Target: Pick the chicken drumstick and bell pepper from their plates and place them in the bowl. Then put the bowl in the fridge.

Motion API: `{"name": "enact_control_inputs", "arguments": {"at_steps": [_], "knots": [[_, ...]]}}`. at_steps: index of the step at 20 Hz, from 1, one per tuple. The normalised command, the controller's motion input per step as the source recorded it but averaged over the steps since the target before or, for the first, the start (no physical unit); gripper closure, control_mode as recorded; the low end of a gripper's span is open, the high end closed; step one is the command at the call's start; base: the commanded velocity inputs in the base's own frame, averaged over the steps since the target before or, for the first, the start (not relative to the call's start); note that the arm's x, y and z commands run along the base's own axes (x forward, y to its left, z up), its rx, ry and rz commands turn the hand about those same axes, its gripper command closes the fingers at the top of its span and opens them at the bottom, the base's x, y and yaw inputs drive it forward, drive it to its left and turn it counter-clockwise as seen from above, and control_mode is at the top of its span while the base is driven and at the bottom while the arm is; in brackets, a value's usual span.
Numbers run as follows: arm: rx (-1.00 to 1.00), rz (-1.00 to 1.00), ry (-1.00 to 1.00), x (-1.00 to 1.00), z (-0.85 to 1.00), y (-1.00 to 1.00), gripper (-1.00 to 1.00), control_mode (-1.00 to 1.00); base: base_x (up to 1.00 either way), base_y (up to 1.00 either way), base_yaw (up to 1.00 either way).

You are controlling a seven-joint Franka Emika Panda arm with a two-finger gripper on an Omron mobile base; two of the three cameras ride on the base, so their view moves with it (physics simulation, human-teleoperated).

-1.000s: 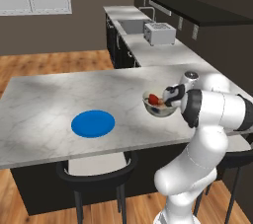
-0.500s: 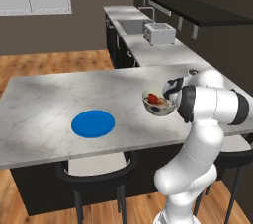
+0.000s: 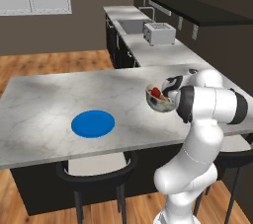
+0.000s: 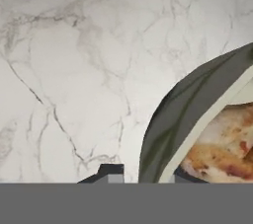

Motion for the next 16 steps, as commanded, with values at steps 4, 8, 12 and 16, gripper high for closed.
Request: {"name": "enact_control_inputs", "arguments": {"at_steps": [4, 8, 12, 16], "knots": [[-0.05, 0.0, 0.0, -0.09, 0.3, 0.1, 1.0, -1.0, 0.0, 0.0, 0.0], [-0.12, 0.0, -0.04, -0.41, 0.38, 0.18, 1.0, -1.0, 0.0, 0.0, 0.0], [-0.17, -0.1, -0.06, -0.46, 0.3, 0.3, 1.0, -1.0, 0.0, 0.0, 0.0], [-0.12, -0.16, -0.09, -0.33, 0.13, 0.34, 1.0, -1.0, 0.0, 0.0, 0.0]]}}
